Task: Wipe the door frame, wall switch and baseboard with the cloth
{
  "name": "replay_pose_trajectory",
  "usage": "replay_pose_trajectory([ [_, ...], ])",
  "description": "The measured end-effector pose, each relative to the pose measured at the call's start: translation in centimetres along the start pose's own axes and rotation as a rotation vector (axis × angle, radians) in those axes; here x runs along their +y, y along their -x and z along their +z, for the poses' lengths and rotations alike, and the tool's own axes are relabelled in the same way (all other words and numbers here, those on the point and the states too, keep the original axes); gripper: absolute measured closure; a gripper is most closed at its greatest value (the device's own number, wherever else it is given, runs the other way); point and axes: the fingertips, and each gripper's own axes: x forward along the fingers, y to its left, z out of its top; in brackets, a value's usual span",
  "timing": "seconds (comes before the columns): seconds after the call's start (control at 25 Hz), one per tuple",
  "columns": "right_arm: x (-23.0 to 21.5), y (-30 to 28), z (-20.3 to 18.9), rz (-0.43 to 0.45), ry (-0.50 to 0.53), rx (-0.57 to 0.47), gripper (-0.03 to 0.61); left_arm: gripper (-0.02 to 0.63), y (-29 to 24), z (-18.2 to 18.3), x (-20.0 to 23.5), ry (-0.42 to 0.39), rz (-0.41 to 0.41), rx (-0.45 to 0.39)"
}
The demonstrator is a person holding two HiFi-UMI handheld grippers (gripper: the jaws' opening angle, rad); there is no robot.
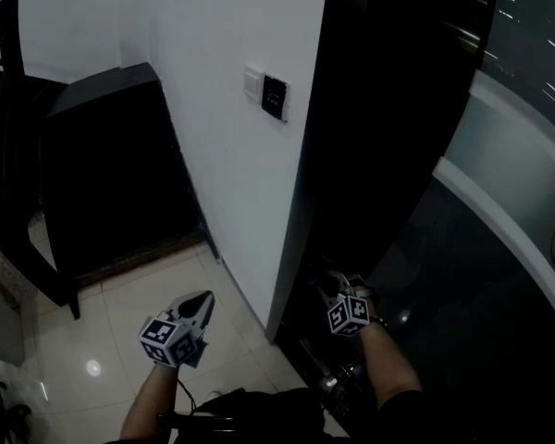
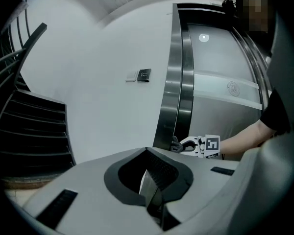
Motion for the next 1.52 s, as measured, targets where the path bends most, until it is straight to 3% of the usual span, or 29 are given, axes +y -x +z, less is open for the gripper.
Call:
replay_pose_trajectory([
  [0.32,0.8,3.5,1.7,-0.029,-0.269,-0.089,0.492,0.612,1.1,-0.5,1.1,0.02,0.032,-0.017],
  [0.56,-0.8,8.4,6.0,-0.118,-0.601,-0.294,0.492,0.612,2.2,0.3,1.6,0.045,0.05,-0.05],
  [0.8,-4.2,11.7,8.8,-0.186,-0.838,-0.468,0.494,0.612,2.8,2.5,2.8,0.068,0.086,-0.14],
  [0.96,-4.6,12.3,9.2,-0.238,-0.855,-0.461,0.494,0.612,3.4,3.6,2.2,0.046,0.057,-0.174],
  [1.24,-3.9,11.6,11.2,-0.205,-0.802,-0.463,0.494,0.612,3.5,3.4,3.1,0.033,0.074,-0.161],
  [1.52,-3.7,7.2,19.4,-0.088,-0.754,-0.58,0.494,0.612,8.6,4.7,8.7,0.055,0.184,-0.218],
])
